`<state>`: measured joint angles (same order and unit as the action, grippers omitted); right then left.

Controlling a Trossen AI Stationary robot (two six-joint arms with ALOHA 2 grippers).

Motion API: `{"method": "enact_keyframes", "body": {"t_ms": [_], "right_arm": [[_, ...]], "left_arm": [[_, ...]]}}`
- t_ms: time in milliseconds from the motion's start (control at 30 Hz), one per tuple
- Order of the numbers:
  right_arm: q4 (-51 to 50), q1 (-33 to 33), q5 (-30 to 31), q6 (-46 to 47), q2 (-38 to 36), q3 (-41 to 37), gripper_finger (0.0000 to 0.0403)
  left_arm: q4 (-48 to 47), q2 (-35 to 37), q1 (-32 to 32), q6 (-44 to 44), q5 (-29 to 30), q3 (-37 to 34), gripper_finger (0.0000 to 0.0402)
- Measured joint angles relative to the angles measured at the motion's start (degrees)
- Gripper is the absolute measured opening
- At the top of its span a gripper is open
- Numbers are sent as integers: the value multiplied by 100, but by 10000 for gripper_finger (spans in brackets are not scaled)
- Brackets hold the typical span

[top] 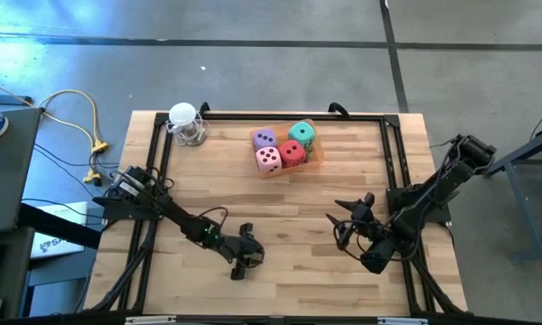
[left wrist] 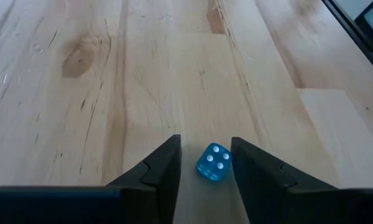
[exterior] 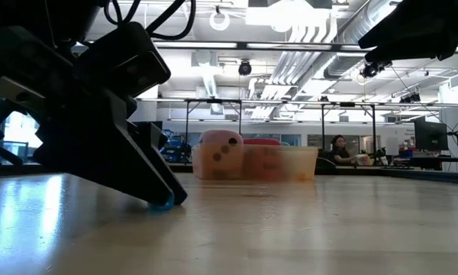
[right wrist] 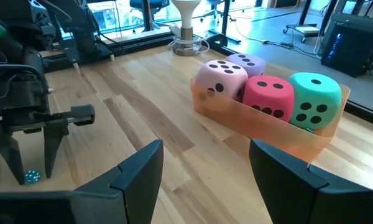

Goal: Pick & Place Dice
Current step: Put the small light blue dice into the orange container

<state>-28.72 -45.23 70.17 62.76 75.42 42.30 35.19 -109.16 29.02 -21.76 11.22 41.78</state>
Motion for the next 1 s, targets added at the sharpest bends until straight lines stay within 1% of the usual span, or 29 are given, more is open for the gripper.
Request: {"method": "enact_keyframes", "body": {"t_ms": [133,667,867,1000], "right_arm": [[32,0,-20,-2,0,0,231],[74,0,-28,-4,0,0,231],[87,0,-31,-4,0,0,231],[284,2,-37,-7,0,0,231]], "left_arm": [[-19,-2,28,-210,16,0,123],[-45,-9,39,-231,-28,-20,56],[-37,-3,6,-172,-75,-21,52],[-131,132,2,209,-92,-35,51]]}}
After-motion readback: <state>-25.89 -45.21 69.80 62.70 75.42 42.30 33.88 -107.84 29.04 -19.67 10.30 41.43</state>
